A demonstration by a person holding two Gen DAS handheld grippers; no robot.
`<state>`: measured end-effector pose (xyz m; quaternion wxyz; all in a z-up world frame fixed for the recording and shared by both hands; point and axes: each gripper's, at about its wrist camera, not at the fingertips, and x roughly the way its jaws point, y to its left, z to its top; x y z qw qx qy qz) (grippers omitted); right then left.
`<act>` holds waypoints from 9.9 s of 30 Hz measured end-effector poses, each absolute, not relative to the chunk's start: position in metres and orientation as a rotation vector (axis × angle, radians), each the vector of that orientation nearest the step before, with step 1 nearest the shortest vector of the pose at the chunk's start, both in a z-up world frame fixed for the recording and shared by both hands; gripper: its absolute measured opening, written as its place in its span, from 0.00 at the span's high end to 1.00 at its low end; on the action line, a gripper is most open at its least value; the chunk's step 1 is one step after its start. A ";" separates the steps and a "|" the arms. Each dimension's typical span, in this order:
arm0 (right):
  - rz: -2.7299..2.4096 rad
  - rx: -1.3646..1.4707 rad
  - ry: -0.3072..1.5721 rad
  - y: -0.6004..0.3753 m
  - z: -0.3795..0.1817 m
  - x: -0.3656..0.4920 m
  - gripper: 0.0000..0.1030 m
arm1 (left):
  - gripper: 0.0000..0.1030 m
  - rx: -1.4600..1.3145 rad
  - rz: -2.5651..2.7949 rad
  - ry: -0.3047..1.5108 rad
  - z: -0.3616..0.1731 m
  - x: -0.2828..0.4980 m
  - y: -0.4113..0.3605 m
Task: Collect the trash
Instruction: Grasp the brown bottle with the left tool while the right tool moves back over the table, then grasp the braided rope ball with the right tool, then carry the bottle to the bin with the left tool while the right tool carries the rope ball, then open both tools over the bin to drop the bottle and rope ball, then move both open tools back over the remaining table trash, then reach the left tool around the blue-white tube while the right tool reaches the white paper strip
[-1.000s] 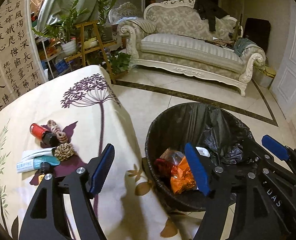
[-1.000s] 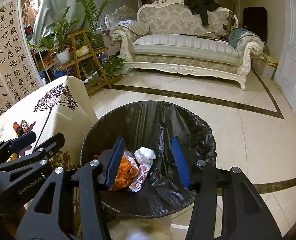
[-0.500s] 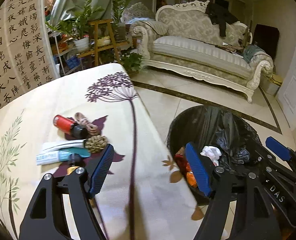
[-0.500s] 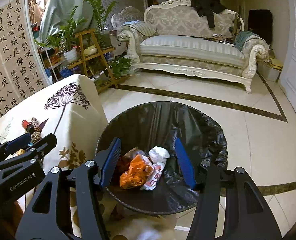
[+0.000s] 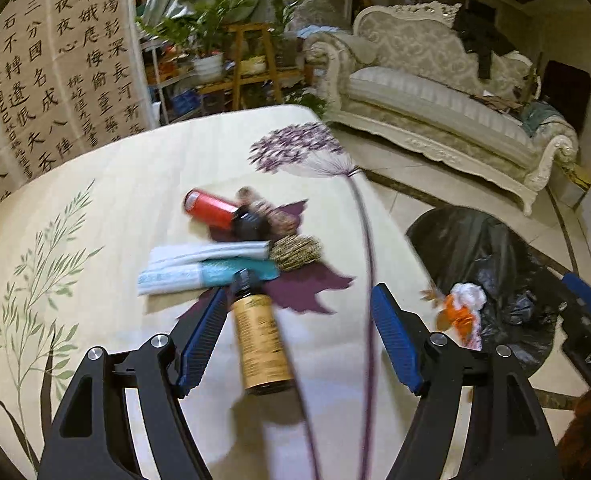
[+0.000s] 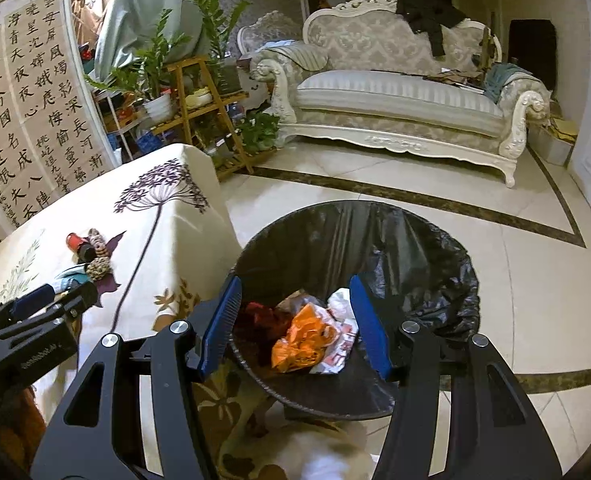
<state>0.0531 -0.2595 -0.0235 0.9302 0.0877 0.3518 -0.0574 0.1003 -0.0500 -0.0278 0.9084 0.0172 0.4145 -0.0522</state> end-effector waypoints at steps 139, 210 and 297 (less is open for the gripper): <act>-0.200 0.175 0.751 -0.293 -0.033 0.043 0.78 | 0.76 0.160 -0.326 0.777 -0.024 0.089 -0.136; 0.026 0.112 0.779 -0.190 -0.029 0.101 0.60 | 0.40 -0.012 0.004 0.856 -0.029 0.110 0.039; 0.187 0.030 0.860 -0.102 -0.037 0.148 0.58 | 0.49 -0.020 0.057 0.926 -0.042 0.114 0.098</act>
